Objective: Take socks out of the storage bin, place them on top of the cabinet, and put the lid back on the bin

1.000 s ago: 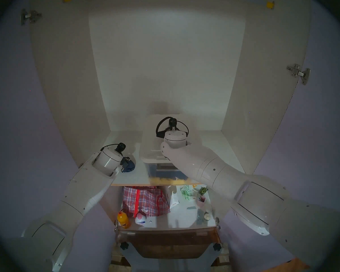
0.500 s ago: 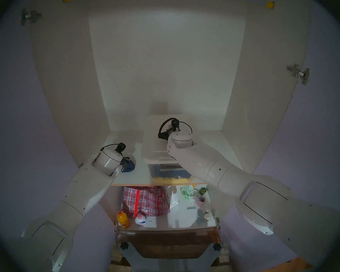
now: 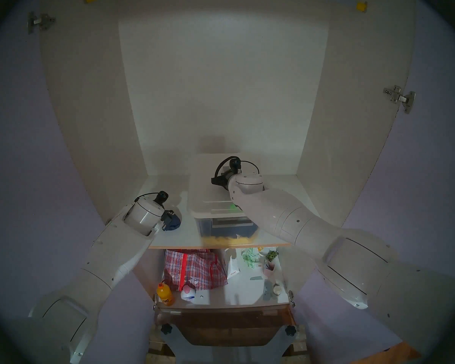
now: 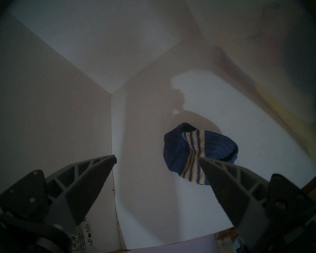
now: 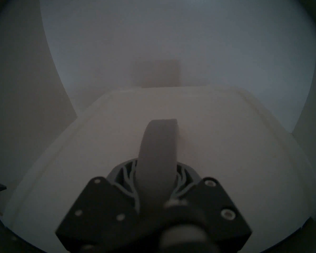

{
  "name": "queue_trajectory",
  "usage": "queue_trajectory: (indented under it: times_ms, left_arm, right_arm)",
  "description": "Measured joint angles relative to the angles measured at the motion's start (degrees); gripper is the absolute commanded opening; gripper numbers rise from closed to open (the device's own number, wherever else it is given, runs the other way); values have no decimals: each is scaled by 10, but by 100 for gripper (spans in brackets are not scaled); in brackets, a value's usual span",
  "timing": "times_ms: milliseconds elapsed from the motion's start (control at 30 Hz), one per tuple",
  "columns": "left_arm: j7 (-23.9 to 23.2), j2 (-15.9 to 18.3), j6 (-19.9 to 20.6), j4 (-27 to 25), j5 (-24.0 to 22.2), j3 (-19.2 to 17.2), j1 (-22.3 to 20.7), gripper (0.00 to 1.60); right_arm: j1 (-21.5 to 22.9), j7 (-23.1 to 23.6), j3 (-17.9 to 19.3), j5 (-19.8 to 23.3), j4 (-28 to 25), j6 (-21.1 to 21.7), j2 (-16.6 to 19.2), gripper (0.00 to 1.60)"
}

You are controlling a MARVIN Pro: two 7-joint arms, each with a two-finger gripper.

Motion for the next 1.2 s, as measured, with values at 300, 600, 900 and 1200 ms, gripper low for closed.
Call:
queue_trajectory:
  times_ms: [300, 600, 900, 1200]
  left_arm:
    - [0, 0, 0, 0, 0, 0, 0, 160]
    - [0, 0, 0, 0, 0, 0, 0, 160]
    - [0, 0, 0, 0, 0, 0, 0, 160]
    - [0, 0, 0, 0, 0, 0, 0, 160]
  right_arm:
    - [-20, -126, 3, 1, -134, 18, 50, 160]
    - [-79, -182, 32, 31, -297, 28, 145, 160]
    - [-180, -150, 88, 33, -458, -17, 237, 160]
    - [-222, -22, 161, 29, -431, -87, 320, 160]
